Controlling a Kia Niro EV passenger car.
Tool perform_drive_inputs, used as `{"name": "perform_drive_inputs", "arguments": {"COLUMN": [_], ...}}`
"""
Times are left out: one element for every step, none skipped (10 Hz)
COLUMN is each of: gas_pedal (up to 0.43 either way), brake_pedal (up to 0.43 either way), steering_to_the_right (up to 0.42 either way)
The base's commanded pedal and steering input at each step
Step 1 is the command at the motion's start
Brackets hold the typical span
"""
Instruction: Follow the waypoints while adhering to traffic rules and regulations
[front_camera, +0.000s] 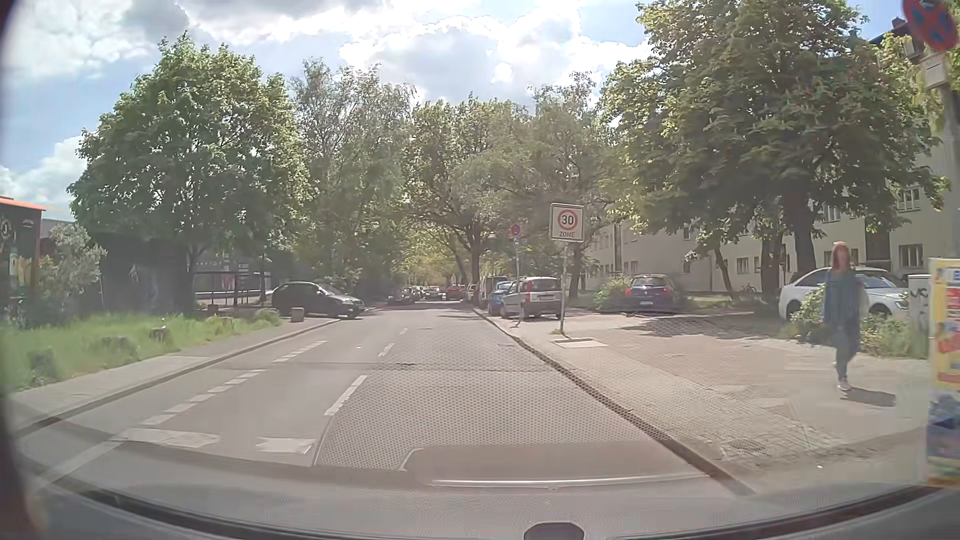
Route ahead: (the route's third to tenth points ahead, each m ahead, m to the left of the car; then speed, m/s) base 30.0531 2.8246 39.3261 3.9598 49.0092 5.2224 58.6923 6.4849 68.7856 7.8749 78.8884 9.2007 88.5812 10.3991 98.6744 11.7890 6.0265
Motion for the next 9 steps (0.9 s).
{"name": "perform_drive_inputs", "arguments": {"gas_pedal": [0.000,0.000,0.000,0.000,0.000,0.000,0.000,0.000,0.000], "brake_pedal": [0.256,0.256,0.244,0.238,0.232,0.220,0.207,0.207,0.207], "steering_to_the_right": [-0.057,-0.056,-0.058,-0.060,-0.060,-0.059,-0.054,-0.044,-0.037]}}
